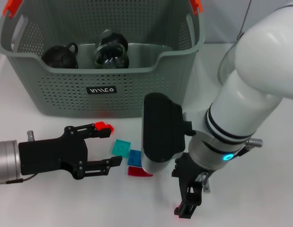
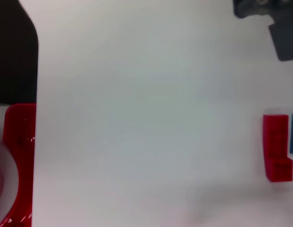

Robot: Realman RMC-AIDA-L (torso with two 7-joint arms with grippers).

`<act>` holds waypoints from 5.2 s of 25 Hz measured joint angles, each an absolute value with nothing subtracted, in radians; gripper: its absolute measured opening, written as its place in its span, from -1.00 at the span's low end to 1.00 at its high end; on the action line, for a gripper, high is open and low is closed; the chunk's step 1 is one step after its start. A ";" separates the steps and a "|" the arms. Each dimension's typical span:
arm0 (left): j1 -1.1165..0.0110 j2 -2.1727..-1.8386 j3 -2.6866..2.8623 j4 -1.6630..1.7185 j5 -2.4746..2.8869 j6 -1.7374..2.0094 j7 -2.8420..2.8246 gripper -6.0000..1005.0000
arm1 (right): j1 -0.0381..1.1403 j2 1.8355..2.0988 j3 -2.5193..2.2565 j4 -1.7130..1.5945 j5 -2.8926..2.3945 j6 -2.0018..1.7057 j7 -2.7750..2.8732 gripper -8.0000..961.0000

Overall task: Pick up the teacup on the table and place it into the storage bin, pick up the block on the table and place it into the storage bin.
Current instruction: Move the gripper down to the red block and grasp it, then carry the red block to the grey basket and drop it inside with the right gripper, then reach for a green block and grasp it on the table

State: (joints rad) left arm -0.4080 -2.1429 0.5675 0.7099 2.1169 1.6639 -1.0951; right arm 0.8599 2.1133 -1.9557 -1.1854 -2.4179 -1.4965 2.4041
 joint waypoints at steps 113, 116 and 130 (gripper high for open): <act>-0.416 -2.141 0.568 0.680 2.119 1.652 -1.040 0.51 | 0.621 2.088 -1.299 -1.592 -2.111 -1.648 2.105 0.41; -0.415 -2.141 0.568 0.680 2.118 1.652 -1.042 0.51 | 0.629 2.093 -1.318 -1.580 -2.186 -1.714 2.139 0.71; -0.418 -2.149 0.567 0.676 2.117 1.647 -1.040 0.51 | 0.881 2.100 -1.547 -1.104 -2.478 -1.551 2.179 0.59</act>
State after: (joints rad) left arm -0.4176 -2.1490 0.5674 0.6755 2.1168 1.6469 -1.0401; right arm 0.8810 2.1005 -1.5466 -1.1041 -2.4780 -1.5512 2.1787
